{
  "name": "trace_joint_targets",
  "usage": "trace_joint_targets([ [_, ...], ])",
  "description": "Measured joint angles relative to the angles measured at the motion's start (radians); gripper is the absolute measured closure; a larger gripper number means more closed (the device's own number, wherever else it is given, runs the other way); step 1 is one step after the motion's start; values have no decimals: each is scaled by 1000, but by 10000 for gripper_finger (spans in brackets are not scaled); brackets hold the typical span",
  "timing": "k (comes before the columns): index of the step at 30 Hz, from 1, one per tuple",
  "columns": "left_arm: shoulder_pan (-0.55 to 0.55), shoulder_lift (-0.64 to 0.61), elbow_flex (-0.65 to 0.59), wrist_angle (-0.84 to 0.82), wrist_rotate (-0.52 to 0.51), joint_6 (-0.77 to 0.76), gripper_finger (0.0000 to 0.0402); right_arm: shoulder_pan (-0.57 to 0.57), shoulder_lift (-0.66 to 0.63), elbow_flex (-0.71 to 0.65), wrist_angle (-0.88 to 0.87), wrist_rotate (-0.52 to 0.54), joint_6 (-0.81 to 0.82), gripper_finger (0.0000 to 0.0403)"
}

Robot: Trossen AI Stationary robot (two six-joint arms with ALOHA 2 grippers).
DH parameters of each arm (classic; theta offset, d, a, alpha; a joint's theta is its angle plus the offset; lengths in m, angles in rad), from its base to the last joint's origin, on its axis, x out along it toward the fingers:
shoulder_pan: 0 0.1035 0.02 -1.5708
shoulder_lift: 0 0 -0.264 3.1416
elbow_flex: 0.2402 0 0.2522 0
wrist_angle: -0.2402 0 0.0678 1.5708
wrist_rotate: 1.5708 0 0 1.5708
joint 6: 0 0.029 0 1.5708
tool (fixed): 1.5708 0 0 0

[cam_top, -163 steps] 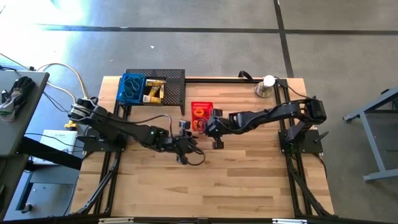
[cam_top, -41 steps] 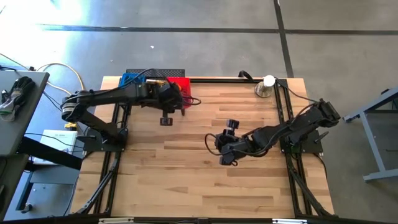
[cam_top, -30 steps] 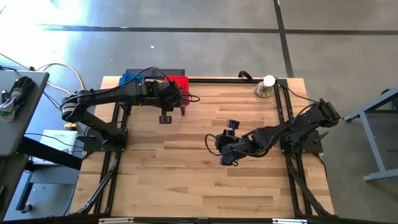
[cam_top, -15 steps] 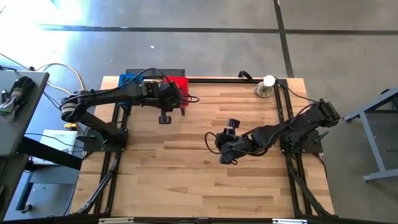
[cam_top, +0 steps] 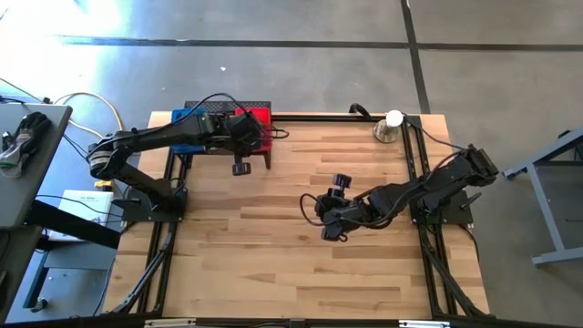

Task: Pick & Place Office Desk Supplies
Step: Put the red bin containing the spring keychains on the shelf

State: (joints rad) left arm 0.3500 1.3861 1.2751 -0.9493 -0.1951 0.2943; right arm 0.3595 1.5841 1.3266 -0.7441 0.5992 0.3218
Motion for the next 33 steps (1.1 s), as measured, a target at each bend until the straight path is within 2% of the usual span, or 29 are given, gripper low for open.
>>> trace_joint_targets([
  [14,-2,0,0,-2,-2,-11,399,-16,0,0,11,-30,-4,278],
  [26,-2,1,0,-1,-17,-26,344,-16,0,0,15,-43,-4,278],
  [33,-2,-6,4,3,-36,-26,336,-16,1,0,20,-52,-1,278],
])
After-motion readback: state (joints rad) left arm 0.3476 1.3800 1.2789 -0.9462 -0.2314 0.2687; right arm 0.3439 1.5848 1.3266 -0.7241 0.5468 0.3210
